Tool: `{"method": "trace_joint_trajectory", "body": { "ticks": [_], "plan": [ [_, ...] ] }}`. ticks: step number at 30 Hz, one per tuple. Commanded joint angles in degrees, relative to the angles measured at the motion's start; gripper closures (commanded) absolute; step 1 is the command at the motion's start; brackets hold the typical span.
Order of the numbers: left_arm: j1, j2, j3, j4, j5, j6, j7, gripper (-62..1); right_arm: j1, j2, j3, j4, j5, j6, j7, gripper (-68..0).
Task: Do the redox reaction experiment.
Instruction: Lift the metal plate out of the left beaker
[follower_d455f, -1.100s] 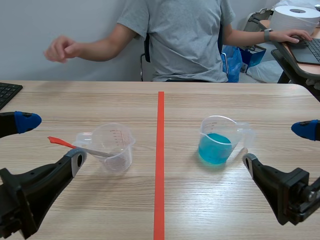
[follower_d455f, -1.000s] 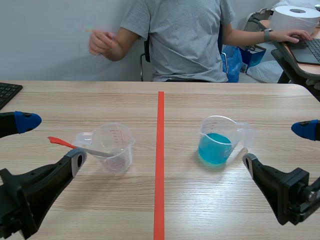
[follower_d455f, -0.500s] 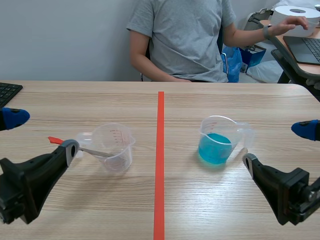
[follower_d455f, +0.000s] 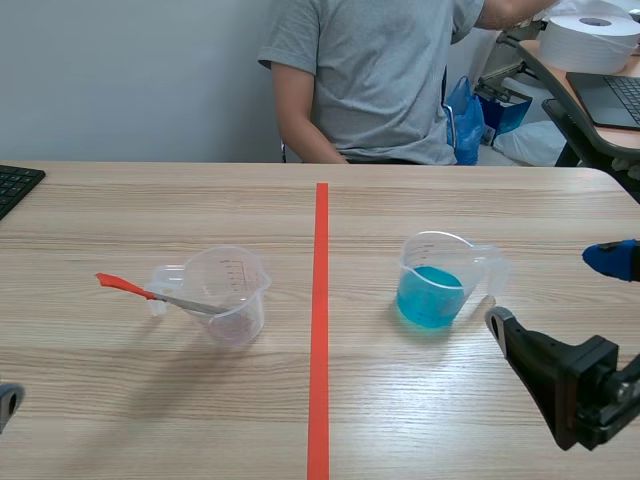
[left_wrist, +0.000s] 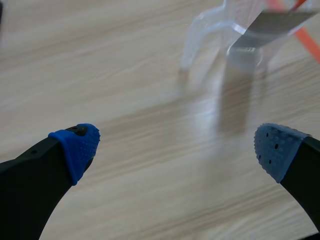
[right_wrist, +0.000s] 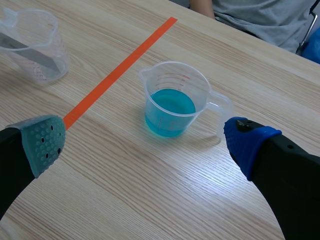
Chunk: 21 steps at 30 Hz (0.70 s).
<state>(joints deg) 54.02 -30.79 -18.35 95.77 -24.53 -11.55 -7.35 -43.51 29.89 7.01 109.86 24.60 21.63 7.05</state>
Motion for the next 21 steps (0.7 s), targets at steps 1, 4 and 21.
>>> {"method": "trace_joint_trajectory", "body": {
  "ticks": [1,4,21],
  "plan": [
    [1.27,0.66,0.11,-1.36,-0.33,0.33,-0.79,-62.3,0.66,0.55,0.07,0.81,0.24,-0.22,0.87,-67.9],
    [2.64,1.77,0.11,-5.84,-0.33,0.50,-0.76,-62.3,0.66,0.55,0.07,0.81,0.24,-0.22,0.85,-67.9],
    [4.46,7.13,4.44,-25.90,0.11,-1.01,-2.38,-62.3,0.66,0.55,0.07,0.81,0.24,-0.22,0.87,-67.9]
  ]
}}
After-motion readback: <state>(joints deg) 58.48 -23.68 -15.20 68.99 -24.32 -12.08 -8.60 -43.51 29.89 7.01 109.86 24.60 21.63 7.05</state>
